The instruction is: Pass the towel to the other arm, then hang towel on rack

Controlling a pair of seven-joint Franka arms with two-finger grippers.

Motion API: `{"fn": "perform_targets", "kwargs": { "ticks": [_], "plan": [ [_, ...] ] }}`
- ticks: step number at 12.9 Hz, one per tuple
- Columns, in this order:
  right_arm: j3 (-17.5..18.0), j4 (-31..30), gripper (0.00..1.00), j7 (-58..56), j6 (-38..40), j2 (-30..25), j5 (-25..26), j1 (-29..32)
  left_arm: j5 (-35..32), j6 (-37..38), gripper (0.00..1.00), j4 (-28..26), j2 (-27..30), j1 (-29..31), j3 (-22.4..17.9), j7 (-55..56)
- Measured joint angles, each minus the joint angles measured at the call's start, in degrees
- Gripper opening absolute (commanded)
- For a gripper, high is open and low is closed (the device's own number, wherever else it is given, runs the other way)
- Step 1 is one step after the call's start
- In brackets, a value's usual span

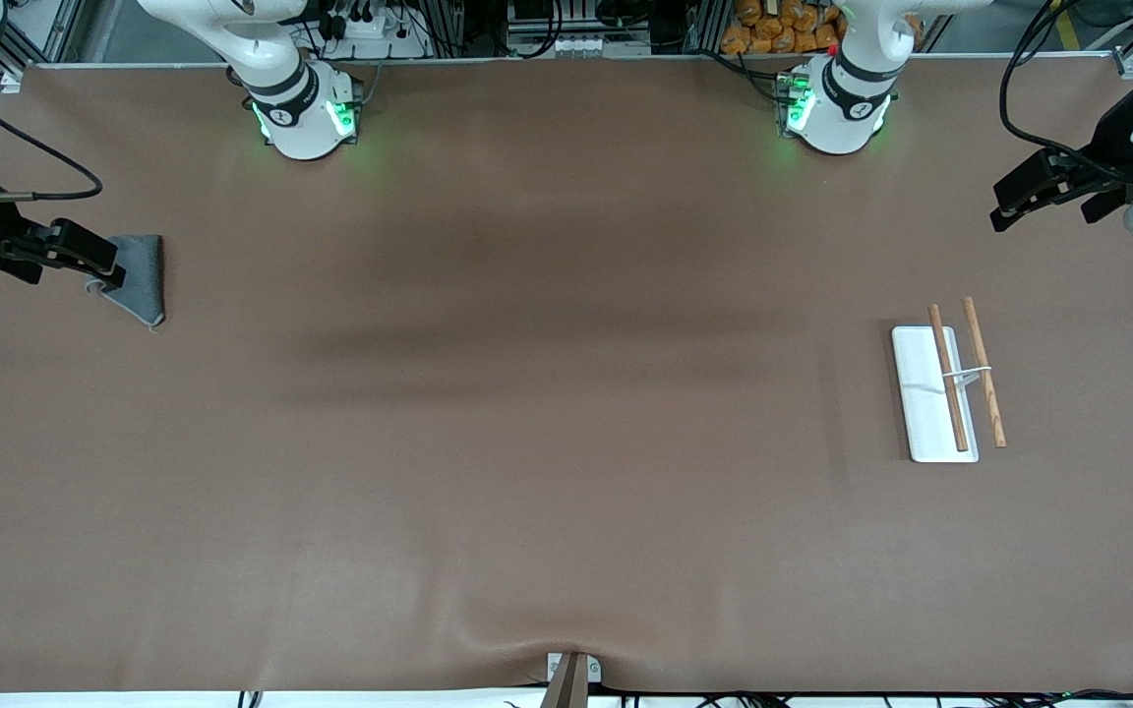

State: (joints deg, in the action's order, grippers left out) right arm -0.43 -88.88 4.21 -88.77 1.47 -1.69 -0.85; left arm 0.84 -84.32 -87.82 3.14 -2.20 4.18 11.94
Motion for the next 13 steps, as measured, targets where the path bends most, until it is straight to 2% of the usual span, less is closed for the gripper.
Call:
{"fn": "perform_targets", "kwargs": {
  "ticks": [7,10,13],
  "plan": [
    [-0.7,-0.9,1.00,0.7,0.2,0.6,0.4,0.7,0.0,0.4,1.00,1.0,0.0,0.1,-0.3,0.0],
    [-1.2,-1.0,1.00,-0.8,0.0,3.1,0.7,4.3,0.0,1.2,1.00,1.0,-0.2,0.1,-0.3,-0.9],
    [-1.5,-1.2,1.00,-9.1,-0.1,7.5,1.4,9.0,0.0,1.3,1.00,1.0,-0.5,0.1,-0.3,-1.5]
  ]
}}
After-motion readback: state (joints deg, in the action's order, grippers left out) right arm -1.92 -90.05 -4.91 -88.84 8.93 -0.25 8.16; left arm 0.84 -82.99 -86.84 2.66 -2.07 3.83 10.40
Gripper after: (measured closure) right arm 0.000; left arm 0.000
